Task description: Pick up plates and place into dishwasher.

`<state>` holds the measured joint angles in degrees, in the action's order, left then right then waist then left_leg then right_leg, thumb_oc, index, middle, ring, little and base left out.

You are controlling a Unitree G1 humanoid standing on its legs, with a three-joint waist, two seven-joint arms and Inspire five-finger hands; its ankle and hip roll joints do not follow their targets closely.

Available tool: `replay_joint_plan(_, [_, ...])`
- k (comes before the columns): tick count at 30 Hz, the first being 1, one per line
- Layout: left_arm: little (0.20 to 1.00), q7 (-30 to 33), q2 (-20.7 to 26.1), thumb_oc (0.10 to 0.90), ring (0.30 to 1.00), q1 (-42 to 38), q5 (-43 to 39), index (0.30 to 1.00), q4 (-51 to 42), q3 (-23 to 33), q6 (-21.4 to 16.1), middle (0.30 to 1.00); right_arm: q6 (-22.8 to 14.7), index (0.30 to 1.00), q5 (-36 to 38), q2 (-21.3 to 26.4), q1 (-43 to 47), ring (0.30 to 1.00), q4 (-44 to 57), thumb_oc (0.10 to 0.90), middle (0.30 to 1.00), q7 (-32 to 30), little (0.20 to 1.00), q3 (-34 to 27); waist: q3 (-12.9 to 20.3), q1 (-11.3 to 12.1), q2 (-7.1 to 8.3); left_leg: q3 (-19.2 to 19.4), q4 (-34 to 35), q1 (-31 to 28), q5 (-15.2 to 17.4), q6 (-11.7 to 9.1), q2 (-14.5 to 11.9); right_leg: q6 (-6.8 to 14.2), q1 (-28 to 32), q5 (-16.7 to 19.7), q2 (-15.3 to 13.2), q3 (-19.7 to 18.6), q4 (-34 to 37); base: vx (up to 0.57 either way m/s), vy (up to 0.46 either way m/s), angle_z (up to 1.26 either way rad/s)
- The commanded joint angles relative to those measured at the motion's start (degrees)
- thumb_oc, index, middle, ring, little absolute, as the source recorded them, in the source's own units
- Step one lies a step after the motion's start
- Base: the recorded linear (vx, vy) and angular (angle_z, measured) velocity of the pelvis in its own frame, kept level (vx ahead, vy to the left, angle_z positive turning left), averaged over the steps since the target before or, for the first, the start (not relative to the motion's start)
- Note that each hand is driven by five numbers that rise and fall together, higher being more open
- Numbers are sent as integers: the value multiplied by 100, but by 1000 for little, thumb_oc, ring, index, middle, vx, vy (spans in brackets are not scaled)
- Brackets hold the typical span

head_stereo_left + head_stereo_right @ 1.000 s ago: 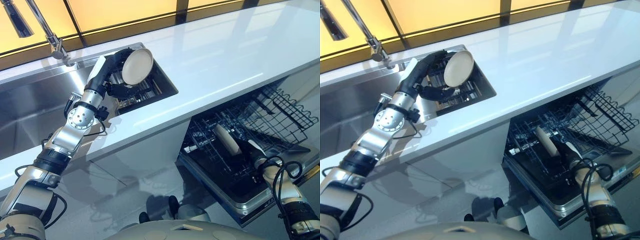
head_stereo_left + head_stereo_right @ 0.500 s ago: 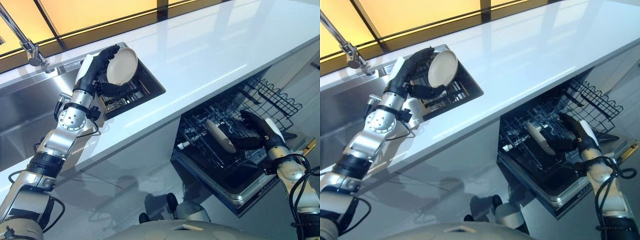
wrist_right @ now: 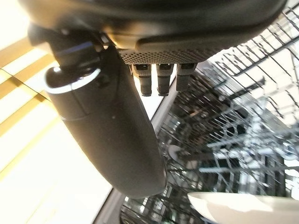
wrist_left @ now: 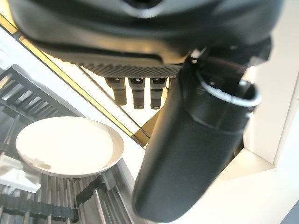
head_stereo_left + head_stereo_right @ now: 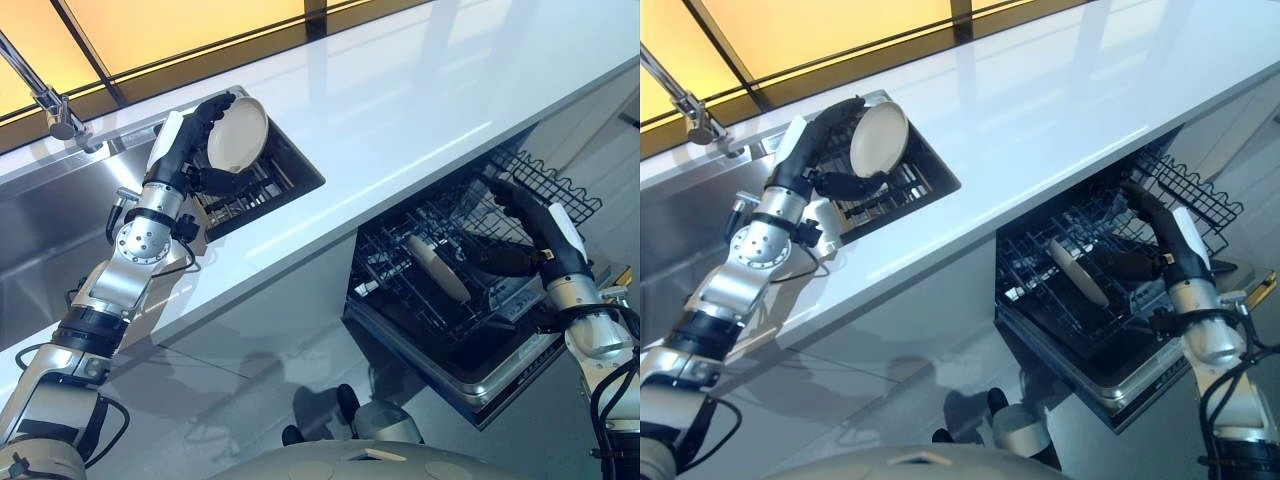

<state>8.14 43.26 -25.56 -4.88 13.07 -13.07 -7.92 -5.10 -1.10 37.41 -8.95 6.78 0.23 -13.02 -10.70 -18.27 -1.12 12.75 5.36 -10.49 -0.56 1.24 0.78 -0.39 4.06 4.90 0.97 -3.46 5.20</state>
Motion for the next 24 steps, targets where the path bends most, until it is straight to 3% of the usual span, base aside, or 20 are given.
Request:
replay_joint_plan(1, [900, 84, 105, 800, 900, -409, -526, 900, 286, 537, -253, 900, -751, 900, -3, 565, 217, 900, 686, 800, 900, -437, 900, -573, 542, 17, -116, 242, -154, 36, 495, 44, 50, 634, -245, -532, 159, 38, -660, 8, -1, -5])
replay_joint_plan(8, [900, 220, -141, 800, 900, -512, -751, 900, 837, 485, 71, 900, -712, 900, -162, 641, 247, 900, 703, 800, 900, -383, 900, -506, 534, -32, -138, 279, -170, 46, 488, 51, 67, 643, -252, -526, 152, 32, -662, 19, -9, -7])
replay_joint_plan(24, [900, 351, -105, 800, 900, -1473, -906, 900, 2284, 48, 47, 900, -632, 900, -223, 901, 100, 900, 593, 800, 900, -353, 900, -342, 456, -337, -169, 512, -136, 19, 478, 51, 84, 722, -305, -472, 98, -4, -648, 59, -41, -2])
